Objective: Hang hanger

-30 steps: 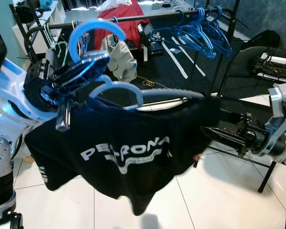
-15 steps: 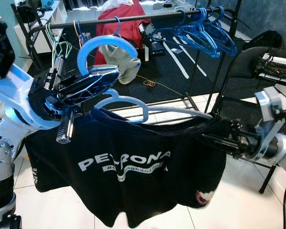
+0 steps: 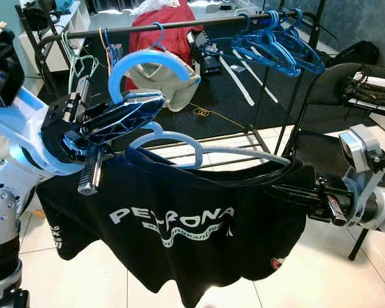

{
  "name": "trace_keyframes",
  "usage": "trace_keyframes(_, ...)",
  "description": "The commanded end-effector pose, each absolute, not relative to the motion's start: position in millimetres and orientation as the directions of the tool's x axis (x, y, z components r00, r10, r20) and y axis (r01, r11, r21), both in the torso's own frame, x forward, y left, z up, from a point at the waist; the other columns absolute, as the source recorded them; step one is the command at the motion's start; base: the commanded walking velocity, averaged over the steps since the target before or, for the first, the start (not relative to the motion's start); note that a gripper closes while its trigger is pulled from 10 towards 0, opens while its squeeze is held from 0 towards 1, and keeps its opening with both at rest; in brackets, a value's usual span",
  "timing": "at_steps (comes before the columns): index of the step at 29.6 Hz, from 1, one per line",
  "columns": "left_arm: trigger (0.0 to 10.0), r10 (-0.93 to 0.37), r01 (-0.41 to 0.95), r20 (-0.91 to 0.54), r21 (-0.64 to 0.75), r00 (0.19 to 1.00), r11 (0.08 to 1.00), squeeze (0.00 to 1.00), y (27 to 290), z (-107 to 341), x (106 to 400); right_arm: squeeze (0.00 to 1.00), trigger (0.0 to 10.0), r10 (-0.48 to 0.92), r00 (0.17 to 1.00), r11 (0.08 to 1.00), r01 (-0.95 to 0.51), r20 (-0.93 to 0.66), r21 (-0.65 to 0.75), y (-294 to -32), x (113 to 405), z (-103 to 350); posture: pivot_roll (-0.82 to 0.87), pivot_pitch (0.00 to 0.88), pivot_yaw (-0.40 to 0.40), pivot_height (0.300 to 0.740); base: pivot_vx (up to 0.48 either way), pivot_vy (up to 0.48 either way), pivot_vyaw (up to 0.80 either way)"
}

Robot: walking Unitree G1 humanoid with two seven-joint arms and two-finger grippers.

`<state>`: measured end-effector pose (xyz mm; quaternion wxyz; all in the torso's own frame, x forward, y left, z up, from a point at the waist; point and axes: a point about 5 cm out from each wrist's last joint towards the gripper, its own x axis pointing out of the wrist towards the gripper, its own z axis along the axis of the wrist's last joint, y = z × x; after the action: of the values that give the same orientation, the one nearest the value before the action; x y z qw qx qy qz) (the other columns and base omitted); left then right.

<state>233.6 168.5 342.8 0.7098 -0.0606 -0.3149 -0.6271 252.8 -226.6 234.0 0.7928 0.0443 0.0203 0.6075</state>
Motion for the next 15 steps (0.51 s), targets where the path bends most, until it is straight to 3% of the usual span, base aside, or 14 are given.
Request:
trace_keyframes(1, 10.0, -0.855, 0.906, 0.518, 0.350, 0.025, 0.238, 0.00, 178, 350, 231, 0.00, 0.0, 0.970, 0.244, 0.242, -0.966, 0.010, 0.096, -226, 249, 235, -0.10, 0.108, 0.065, 0.740, 0.000, 0.000, 0.00)
trace_keyframes(4, 10.0, -0.854, 0.895, 0.518, 0.359, 0.044, 0.264, 0.00, 183, 352, 232, 0.00, 0.0, 0.967, 0.254, 0.252, -0.963, 0.009, 0.095, -227, 249, 235, -0.10, 0.108, 0.065, 0.740, 0.000, 0.000, 0.00)
trace_keyframes(9, 10.0, -0.775, 0.803, 0.602, 0.356, 0.193, 0.477, 0.00, 222, 372, 242, 0.00, 0.0, 0.936, 0.350, 0.345, -0.935, 0.049, 0.079, -242, 252, 240, -0.10, 0.111, 0.066, 0.740, 0.000, 0.000, 0.00)
trace_keyframes(15, 10.0, -0.697, 0.744, 0.660, 0.310, 0.279, 0.592, 0.00, 246, 378, 248, 0.00, 0.0, 0.917, 0.395, 0.390, -0.918, 0.059, 0.077, -252, 252, 240, -0.10, 0.114, 0.068, 0.740, 0.000, 0.000, 0.00)
